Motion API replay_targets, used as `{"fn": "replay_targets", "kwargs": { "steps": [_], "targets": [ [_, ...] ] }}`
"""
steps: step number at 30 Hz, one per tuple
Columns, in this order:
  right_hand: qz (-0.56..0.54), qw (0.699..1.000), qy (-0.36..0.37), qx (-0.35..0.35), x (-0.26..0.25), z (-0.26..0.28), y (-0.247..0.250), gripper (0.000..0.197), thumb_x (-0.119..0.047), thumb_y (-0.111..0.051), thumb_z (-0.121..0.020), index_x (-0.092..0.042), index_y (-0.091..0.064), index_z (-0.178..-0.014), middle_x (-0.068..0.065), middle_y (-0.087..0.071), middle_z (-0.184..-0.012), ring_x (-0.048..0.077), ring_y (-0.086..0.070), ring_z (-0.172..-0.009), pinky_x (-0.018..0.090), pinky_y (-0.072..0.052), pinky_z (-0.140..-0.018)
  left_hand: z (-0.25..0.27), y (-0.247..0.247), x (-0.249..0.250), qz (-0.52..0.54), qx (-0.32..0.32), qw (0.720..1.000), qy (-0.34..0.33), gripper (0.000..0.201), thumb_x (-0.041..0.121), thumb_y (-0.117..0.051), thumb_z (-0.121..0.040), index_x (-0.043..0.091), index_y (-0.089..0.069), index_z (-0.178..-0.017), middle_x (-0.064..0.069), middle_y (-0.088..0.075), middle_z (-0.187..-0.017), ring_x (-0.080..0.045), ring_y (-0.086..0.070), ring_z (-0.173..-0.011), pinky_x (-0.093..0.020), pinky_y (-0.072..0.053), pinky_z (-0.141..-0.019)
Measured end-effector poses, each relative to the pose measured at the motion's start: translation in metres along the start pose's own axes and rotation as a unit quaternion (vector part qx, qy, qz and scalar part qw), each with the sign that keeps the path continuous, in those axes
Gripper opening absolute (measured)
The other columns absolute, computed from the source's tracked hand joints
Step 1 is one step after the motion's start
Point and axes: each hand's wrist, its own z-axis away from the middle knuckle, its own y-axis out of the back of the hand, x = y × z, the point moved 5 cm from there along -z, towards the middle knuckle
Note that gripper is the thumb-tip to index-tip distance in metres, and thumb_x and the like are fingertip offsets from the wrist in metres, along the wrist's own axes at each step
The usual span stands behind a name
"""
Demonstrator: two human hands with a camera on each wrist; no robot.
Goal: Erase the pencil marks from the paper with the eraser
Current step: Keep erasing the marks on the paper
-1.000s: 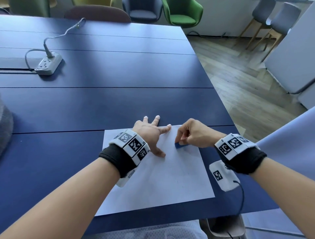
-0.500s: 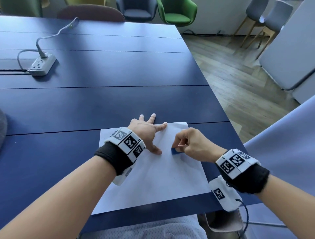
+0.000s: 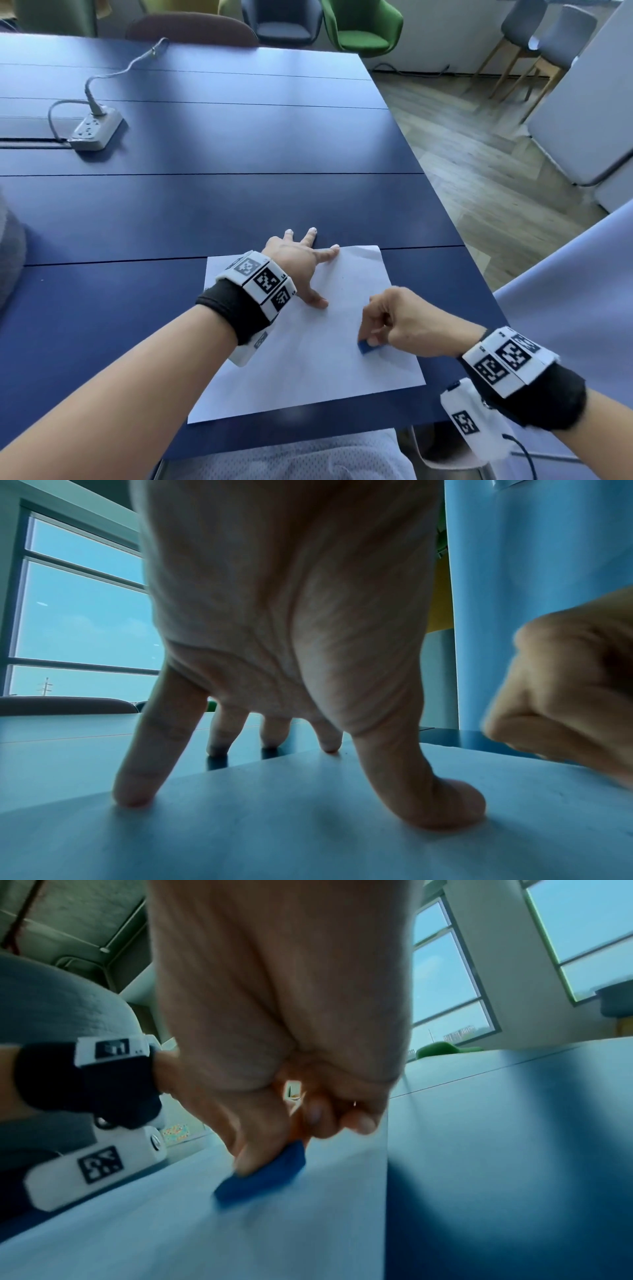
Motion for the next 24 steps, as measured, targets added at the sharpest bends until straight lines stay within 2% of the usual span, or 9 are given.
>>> {"fn": "replay_targets", "kwargs": {
  "steps": [3,6,8,10,14,19,22,24],
  "targets": [
    [-0.014,0.995,0.010,0.095,-0.001,-0.006,0.007,0.023,0.001,-0.067,-0.079,-0.021,-0.072,-0.075,0.000,-0.059,-0.075,0.004,-0.049,-0.061,0.017,-0.043,-0.060,-0.001,0.000,0.000,-0.001,0.003,1.000,-0.001,0.108,0.075,-0.063,-0.072,0.048,0.005,-0.151,-0.002,0.007,-0.164,-0.039,-0.007,-0.148,-0.042,-0.033,-0.102],
    [-0.021,0.998,0.007,0.057,0.002,0.007,0.001,0.023,0.003,-0.066,-0.078,-0.018,-0.074,-0.076,-0.001,-0.060,-0.077,0.004,-0.052,-0.065,0.017,-0.046,-0.062,0.000,0.000,0.000,0.000,0.000,1.000,0.000,0.108,0.074,-0.064,-0.072,0.048,0.005,-0.151,-0.002,0.007,-0.164,-0.039,-0.006,-0.148,-0.042,-0.032,-0.102],
    [-0.021,1.000,0.000,0.017,0.003,0.018,-0.005,0.027,0.007,-0.064,-0.077,-0.018,-0.075,-0.077,-0.002,-0.060,-0.078,0.009,-0.058,-0.073,0.019,-0.052,-0.070,0.000,0.000,0.001,0.001,-0.004,1.000,-0.002,0.108,0.073,-0.064,-0.073,0.047,0.005,-0.151,-0.003,0.008,-0.164,-0.039,-0.006,-0.148,-0.043,-0.032,-0.103],
    [-0.012,1.000,0.001,0.008,0.002,0.021,-0.007,0.029,0.009,-0.063,-0.077,-0.018,-0.075,-0.077,-0.003,-0.059,-0.078,0.013,-0.061,-0.077,0.019,-0.054,-0.074,0.000,0.000,0.001,0.004,-0.003,1.000,-0.005,0.108,0.073,-0.064,-0.073,0.047,0.005,-0.152,-0.004,0.008,-0.163,-0.040,-0.006,-0.148,-0.043,-0.031,-0.105],
    [0.009,1.000,-0.003,0.006,0.001,0.021,-0.007,0.029,0.007,-0.062,-0.079,-0.020,-0.073,-0.078,-0.006,-0.057,-0.078,0.008,-0.059,-0.074,0.013,-0.049,-0.068,0.000,0.003,0.001,0.007,-0.004,1.000,-0.014,0.107,0.071,-0.066,-0.074,0.045,0.002,-0.153,-0.007,0.005,-0.163,-0.044,-0.009,-0.146,-0.045,-0.031,-0.106],
    [0.026,1.000,-0.009,-0.003,0.000,0.025,-0.004,0.025,-0.003,-0.064,-0.081,-0.027,-0.070,-0.078,-0.003,-0.060,-0.081,0.013,-0.061,-0.074,0.026,-0.055,-0.069,0.002,0.004,0.001,0.012,0.010,1.000,-0.017,0.099,0.073,-0.062,-0.074,0.050,-0.004,-0.151,-0.007,0.003,-0.164,-0.044,-0.011,-0.146,-0.044,-0.032,-0.104],
    [0.041,0.999,-0.021,-0.025,-0.004,0.019,0.000,0.019,-0.007,-0.065,-0.081,-0.025,-0.071,-0.081,0.002,-0.064,-0.083,0.018,-0.062,-0.077,0.036,-0.056,-0.074,0.001,-0.004,0.003,0.009,0.010,1.000,-0.013,0.117,0.087,-0.059,-0.061,0.048,0.003,-0.151,-0.008,0.008,-0.163,-0.045,-0.006,-0.146,-0.045,-0.029,-0.107],
    [0.055,0.997,-0.026,-0.044,-0.008,0.015,0.002,0.016,-0.009,-0.065,-0.082,-0.022,-0.072,-0.084,0.004,-0.065,-0.085,0.019,-0.061,-0.076,0.035,-0.054,-0.074,0.000,-0.009,0.005,0.006,0.002,1.000,-0.010,0.131,0.092,-0.059,-0.052,0.044,0.011,-0.151,-0.009,0.013,-0.162,-0.046,0.000,-0.146,-0.046,-0.026,-0.110]
  ]
}}
